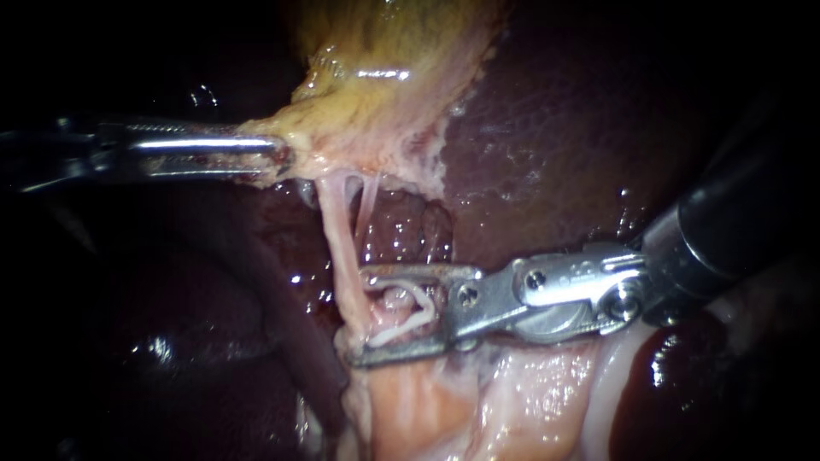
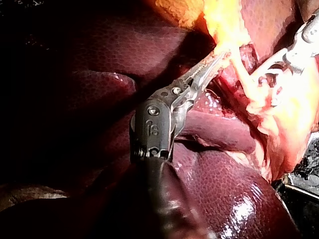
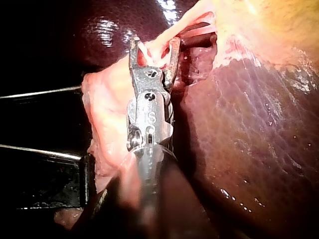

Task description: Clipping first clip left tube

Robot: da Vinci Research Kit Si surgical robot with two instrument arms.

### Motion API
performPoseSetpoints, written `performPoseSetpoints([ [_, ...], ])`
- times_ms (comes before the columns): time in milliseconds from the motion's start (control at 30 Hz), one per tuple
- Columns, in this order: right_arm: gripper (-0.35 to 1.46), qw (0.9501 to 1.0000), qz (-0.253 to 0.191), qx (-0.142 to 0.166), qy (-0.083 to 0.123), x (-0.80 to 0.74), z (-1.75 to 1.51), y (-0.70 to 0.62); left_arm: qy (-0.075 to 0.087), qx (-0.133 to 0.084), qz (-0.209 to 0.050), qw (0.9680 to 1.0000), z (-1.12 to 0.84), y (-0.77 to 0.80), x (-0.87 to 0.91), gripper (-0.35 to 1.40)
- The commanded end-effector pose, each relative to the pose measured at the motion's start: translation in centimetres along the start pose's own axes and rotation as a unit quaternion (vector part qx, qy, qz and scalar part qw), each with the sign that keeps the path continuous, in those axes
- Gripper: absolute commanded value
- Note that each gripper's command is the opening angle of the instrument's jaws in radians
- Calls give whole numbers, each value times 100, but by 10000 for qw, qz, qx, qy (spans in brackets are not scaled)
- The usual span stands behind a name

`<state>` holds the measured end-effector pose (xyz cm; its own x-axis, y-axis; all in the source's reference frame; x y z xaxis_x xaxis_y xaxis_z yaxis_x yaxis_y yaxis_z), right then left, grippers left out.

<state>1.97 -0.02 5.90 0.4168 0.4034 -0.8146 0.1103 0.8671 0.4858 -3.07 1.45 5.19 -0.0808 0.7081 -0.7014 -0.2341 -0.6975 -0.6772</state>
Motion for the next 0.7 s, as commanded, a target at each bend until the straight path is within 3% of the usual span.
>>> performPoseSetpoints([
  [33,50,10000,-2,4,0,0,0,0,-1,1,-1,10000,0,0,0,-35],
  [267,50,10000,4,47,8,0,-11,0,-2,-2,-1,10000,-1,0,0,-35],
  [700,50,10000,59,-69,8,-4,-67,11,-1,9,-1,10000,-1,-2,0,-35],
])
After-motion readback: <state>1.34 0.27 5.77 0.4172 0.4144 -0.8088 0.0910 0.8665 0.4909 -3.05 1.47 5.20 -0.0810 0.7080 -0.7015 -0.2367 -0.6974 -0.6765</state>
